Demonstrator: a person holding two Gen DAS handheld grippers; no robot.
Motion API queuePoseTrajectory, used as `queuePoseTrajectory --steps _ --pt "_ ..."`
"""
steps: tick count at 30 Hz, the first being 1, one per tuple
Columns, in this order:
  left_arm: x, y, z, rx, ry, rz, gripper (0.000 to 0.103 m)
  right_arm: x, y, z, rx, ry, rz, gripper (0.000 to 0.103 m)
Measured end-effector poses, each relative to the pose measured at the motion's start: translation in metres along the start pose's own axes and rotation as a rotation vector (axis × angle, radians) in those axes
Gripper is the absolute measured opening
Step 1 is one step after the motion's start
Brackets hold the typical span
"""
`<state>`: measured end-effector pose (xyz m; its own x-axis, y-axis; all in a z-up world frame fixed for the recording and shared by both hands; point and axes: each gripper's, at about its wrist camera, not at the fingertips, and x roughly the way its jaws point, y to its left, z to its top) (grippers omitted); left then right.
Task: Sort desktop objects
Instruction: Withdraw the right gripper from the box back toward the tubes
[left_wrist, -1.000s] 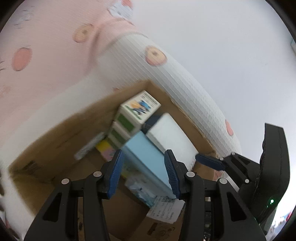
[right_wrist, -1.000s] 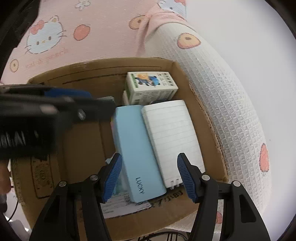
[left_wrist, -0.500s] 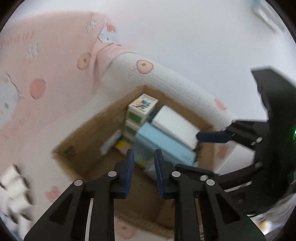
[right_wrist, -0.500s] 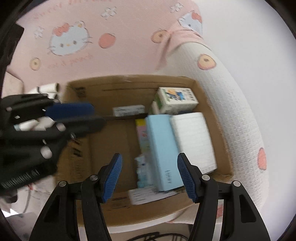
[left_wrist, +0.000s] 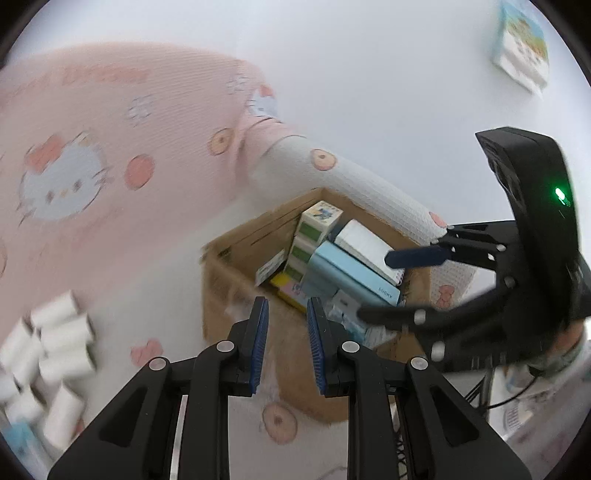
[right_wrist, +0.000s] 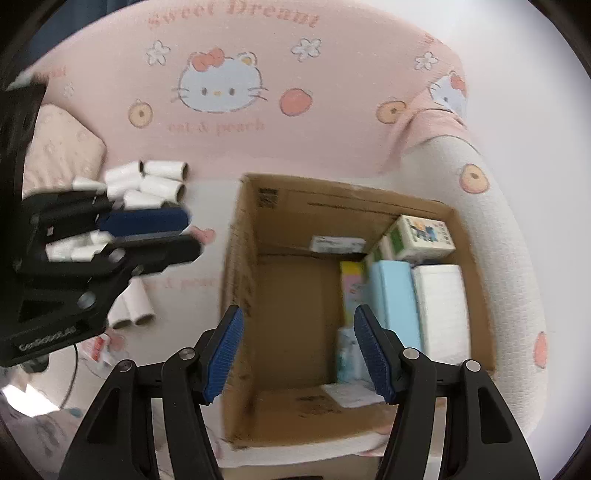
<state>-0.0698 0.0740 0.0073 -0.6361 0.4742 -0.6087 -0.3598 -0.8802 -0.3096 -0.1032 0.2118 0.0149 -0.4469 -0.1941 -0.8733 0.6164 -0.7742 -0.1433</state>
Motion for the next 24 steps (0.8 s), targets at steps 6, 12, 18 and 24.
queuePoseTrajectory --steps 6,12,18,24 --pt "-0.038 0.031 -0.04 -0.044 -0.04 0.144 0.024 -0.005 0.012 0.006 0.011 -0.1 0.113 0.06" --pt "-0.065 0.062 -0.088 -0.198 -0.072 0.224 0.024 -0.01 0.048 -0.001 -0.131 -0.267 0.175 0.06" --pt "-0.077 0.082 -0.116 -0.285 -0.086 0.318 0.024 -0.004 0.098 -0.008 -0.311 -0.314 0.097 0.06" --pt "-0.087 0.107 -0.143 -0.417 -0.063 0.316 0.024 0.016 0.137 -0.013 -0.367 -0.316 0.14 0.06"
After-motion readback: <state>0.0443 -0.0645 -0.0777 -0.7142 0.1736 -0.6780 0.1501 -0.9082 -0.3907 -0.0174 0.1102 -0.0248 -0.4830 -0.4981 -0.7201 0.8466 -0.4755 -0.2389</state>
